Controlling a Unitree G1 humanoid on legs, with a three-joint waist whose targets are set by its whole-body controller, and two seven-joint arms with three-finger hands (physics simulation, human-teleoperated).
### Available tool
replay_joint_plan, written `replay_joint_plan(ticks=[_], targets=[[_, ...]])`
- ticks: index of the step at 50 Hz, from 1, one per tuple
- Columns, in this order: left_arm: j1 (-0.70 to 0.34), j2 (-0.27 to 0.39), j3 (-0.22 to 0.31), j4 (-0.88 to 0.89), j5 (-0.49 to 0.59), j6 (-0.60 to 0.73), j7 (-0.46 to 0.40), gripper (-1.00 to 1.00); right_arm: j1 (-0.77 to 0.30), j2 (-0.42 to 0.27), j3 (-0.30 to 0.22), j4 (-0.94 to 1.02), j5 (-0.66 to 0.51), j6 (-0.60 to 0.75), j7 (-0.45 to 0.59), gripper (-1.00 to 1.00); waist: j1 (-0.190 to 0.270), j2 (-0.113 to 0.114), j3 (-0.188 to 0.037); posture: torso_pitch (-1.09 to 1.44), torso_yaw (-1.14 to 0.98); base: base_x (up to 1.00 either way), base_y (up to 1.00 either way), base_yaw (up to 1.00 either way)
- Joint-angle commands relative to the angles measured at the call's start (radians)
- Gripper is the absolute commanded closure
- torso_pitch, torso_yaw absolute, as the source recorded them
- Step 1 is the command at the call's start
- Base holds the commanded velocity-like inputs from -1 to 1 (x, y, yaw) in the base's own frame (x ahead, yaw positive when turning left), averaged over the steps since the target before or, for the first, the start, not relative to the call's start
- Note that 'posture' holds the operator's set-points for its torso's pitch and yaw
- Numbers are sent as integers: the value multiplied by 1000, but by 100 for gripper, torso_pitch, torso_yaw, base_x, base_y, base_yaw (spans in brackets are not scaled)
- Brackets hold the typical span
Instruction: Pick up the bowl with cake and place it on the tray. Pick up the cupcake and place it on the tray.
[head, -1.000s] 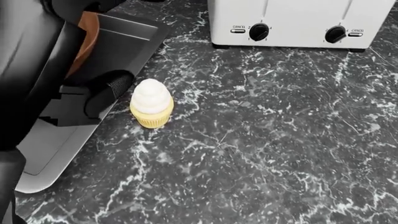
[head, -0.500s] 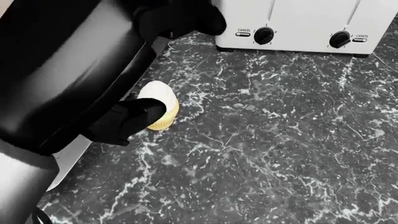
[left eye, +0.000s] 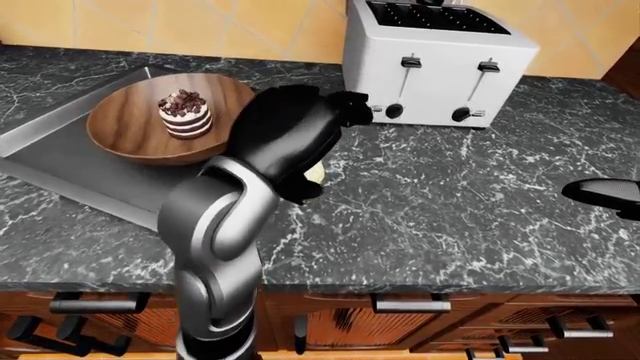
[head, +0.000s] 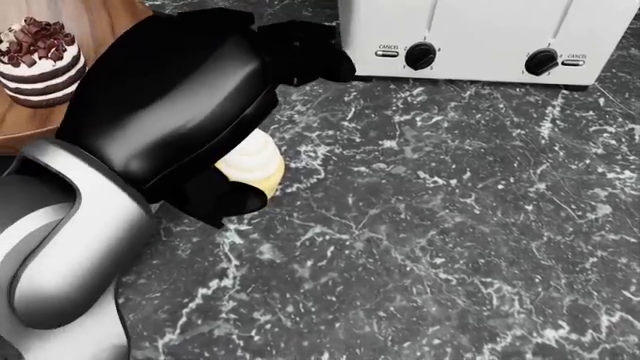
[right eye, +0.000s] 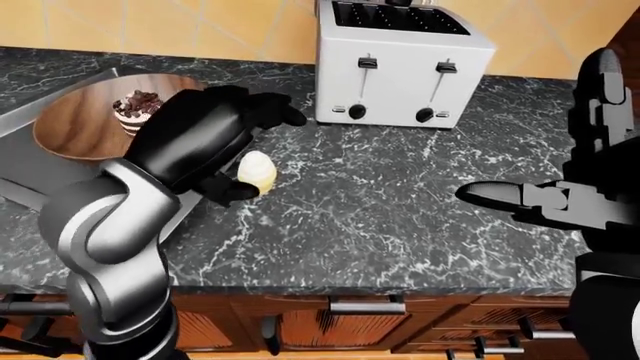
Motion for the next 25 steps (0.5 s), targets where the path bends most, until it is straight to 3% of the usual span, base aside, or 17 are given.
replay_joint_plan(ticks=[1, 9, 25], targets=[[-21, 8, 9, 2, -12, -7, 37, -26, -14, -18, -19, -10, -4, -26, 0, -100, 0, -4, -19, 0, 0, 0, 0, 0], [6, 43, 24, 88, -28, -31, 78, -25, -11, -15, -18, -9, -7, -30, 2, -100, -2, -1, -22, 0, 0, 0, 0, 0], [23, 36, -1, 218, -9, -79, 166, -19, -2, 3, -15, -5, -29, -39, 20, -100, -4, 2, -29, 0, 0, 0, 0, 0]])
